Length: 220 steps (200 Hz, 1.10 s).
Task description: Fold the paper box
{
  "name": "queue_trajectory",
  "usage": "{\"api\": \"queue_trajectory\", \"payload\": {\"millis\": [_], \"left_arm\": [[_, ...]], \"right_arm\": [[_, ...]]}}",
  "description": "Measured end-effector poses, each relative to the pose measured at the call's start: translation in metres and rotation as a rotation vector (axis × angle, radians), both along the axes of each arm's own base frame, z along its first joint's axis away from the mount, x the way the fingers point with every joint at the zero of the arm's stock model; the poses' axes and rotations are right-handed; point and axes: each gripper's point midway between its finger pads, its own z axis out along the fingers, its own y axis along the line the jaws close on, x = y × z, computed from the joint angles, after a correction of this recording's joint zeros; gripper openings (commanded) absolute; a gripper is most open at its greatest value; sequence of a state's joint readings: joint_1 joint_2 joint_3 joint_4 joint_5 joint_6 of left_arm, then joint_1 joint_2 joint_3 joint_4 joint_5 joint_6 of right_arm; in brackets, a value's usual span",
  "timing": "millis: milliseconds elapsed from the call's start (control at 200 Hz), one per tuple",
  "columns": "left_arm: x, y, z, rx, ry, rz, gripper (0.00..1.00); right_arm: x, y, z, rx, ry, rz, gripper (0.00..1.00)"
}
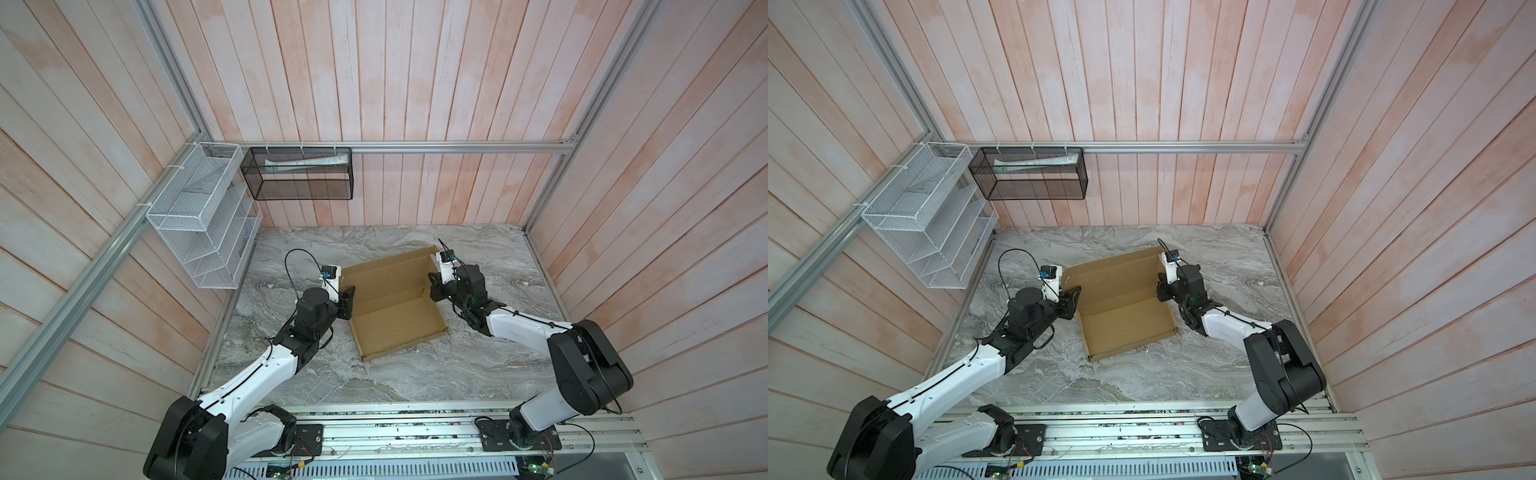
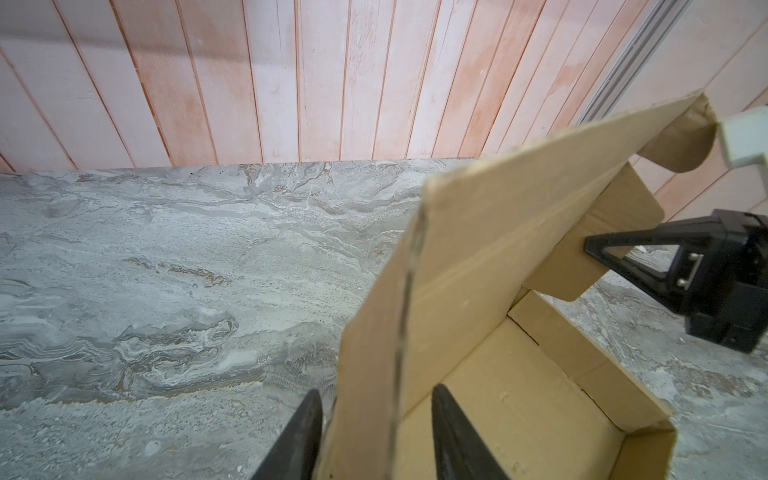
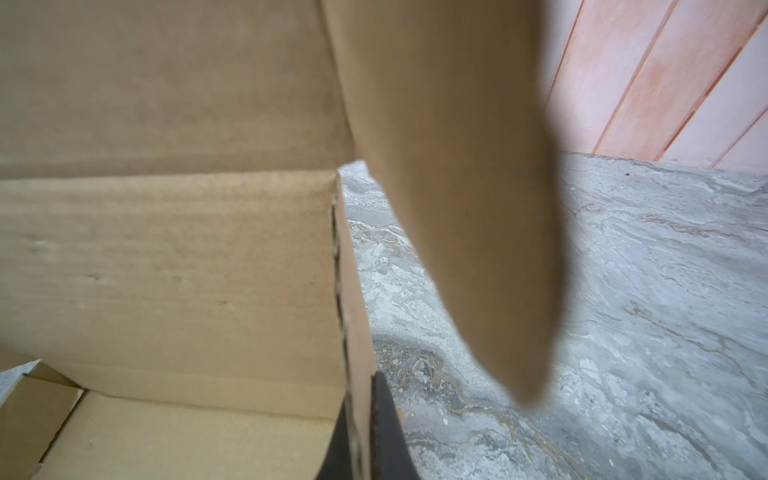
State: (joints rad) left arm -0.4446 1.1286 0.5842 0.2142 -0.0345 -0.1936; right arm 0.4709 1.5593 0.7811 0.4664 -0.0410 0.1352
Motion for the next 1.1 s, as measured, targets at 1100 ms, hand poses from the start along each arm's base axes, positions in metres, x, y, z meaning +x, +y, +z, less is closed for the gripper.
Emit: {"api": "queue_trajectory", "payload": {"millis": [1100], "left_arm": [[0.035,0.041,0.018,-0.020,0.034,0.028,0.52]], "right_arm": [[-0.002,-0.012,0.000,-0.016,0.009,-0.060,0.01]]}}
